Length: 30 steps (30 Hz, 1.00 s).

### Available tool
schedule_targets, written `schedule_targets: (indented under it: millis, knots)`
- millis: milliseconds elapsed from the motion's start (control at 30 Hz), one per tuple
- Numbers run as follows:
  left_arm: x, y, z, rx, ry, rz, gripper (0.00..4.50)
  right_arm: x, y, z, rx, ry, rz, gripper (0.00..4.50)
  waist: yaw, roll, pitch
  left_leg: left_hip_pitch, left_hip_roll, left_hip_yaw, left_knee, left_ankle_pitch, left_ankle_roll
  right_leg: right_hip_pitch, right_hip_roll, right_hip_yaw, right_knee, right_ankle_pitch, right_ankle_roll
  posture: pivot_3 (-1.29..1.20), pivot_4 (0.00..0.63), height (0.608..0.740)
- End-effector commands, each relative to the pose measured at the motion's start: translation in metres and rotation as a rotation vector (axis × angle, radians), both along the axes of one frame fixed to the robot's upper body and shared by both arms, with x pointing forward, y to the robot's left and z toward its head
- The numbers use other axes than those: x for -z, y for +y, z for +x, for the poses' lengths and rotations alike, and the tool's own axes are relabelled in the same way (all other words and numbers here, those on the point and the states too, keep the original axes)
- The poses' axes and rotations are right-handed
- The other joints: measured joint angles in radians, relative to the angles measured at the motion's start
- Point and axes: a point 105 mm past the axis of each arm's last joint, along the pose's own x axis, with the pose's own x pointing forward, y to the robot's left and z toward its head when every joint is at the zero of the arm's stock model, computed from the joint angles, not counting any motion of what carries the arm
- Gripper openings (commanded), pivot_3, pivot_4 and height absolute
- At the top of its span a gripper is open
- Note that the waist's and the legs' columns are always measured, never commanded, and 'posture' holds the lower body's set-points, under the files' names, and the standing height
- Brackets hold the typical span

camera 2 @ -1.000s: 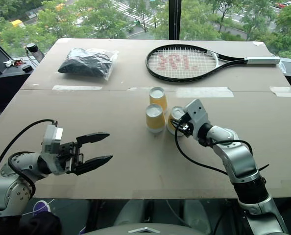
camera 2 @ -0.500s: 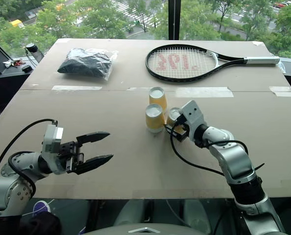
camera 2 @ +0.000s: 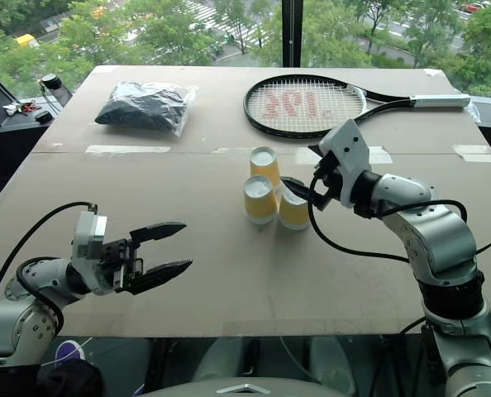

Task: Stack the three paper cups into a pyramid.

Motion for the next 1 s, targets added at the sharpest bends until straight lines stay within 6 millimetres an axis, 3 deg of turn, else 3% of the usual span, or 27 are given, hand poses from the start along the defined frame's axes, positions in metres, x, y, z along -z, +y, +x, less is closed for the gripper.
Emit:
schedule_targets:
  millis: [33, 200, 333, 633, 1000]
  knots:
    - [-0.003, 0.0, -0.002, -0.002, -0.024, 0.001, 4.5, -0.01, 0.009, 0.011, -0.008, 0.016, 0.032, 4.36, 0.0, 0.0, 0.0, -0.001, 0.0, 0.0, 0.0, 0.0, 0.0, 0.0, 0.0, 0.0, 0.0, 0.0, 0.0, 0.0, 0.15, 0.74]
    - [-0.011, 0.011, -0.014, 0.006, -0.023, -0.027, 4.5, -0.01, 0.038, 0.038, -0.025, 0.084, -0.014, 4.36, 0.002, 0.0, 0.0, -0.002, 0.0, 0.001, 0.0, 0.0, 0.0, -0.002, -0.001, 0.001, 0.0, 0.0, 0.0, 0.0, 0.15, 0.74]
    - [-0.017, 0.026, -0.015, -0.01, -0.025, -0.013, 4.5, -0.008, 0.05, 0.045, -0.095, 0.087, -0.079, 4.36, -0.009, 0.0, 0.0, -0.004, 0.0, 0.002, -0.001, 0.0, 0.0, -0.006, -0.001, 0.001, 0.002, 0.0, 0.0, 0.0, 0.15, 0.74]
    - [-0.015, 0.033, -0.018, -0.028, -0.021, -0.003, 4.5, -0.004, 0.071, 0.079, -0.174, 0.115, -0.173, 4.36, -0.024, 0.0, 0.0, -0.004, 0.0, 0.007, -0.001, 0.0, 0.0, -0.01, -0.001, 0.003, 0.006, 0.0, 0.0, 0.0, 0.15, 0.74]
    - [-0.015, 0.041, -0.022, -0.054, -0.021, 0.01, 4.5, 0.0, 0.087, 0.089, -0.265, 0.147, -0.258, 4.36, -0.025, 0.0, 0.0, -0.004, 0.0, 0.008, -0.001, 0.0, -0.001, -0.011, -0.002, 0.005, 0.007, 0.0, 0.0, 0.0, 0.15, 0.74]
